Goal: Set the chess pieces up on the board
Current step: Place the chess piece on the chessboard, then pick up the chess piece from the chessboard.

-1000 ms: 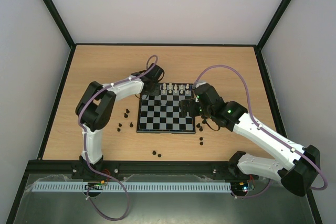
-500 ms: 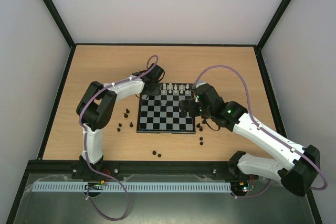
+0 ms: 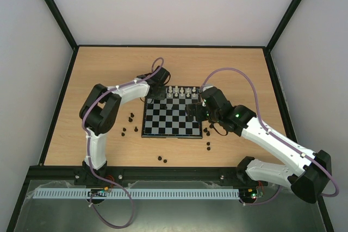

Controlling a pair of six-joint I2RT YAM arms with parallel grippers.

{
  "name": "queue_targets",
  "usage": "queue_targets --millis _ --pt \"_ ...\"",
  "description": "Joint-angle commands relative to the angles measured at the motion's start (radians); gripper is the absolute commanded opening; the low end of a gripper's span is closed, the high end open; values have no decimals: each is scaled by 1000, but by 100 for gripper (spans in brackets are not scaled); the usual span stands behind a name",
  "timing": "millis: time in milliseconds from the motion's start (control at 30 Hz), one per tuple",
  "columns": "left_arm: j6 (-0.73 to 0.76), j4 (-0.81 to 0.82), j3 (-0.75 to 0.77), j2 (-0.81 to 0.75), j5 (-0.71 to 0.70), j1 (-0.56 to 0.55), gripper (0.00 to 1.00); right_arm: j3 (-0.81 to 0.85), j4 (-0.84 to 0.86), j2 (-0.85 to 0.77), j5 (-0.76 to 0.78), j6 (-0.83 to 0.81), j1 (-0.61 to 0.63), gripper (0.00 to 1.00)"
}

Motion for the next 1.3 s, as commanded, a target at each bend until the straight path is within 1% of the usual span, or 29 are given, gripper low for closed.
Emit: queue_targets --millis 0,200,333,400,567,600,700,800,833,867,967,1067,1167,1267 --pt "-10 -38 10 -64 -18 -11 25 -10 2 -1 -10 -2 -5 99" --pt "-13 -59 20 -131 -29 -31 27 -11 4 -1 -11 -2 -6 99" --pt "-13 -87 35 -194 -37 -54 34 -10 6 2 -13 -2 -5 99" --pt "-5 -104 39 -240 -37 -66 39 -7 6 6 -17 -6 -5 99" --pt "21 -159 31 -374 16 -89 50 3 14 29 -65 -16 -5 99" --pt "21 -172 26 -399 18 -93 53 4 14 35 -72 -16 -5 99" --pt "17 -174 -20 -489 51 -94 68 8 15 58 -100 -15 -6 99" --pt "11 -139 -102 -588 126 -94 87 25 1 78 -132 -13 -5 99" --pt "9 -118 -135 -635 160 -98 96 30 -1 83 -144 -13 -5 99" --pt "4 -91 -178 -670 183 -100 99 34 1 88 -155 -13 -5 99" --pt "-29 -5 -341 -765 232 -121 99 47 7 110 -188 -15 -5 99" --pt "-77 34 -441 -821 289 -152 99 51 28 155 -182 -8 -5 99" --pt "-138 48 -475 -909 238 -200 99 56 56 225 -153 13 -3 100" --pt "-200 94 -523 -998 194 -204 100 60 99 291 -139 43 -2 94"
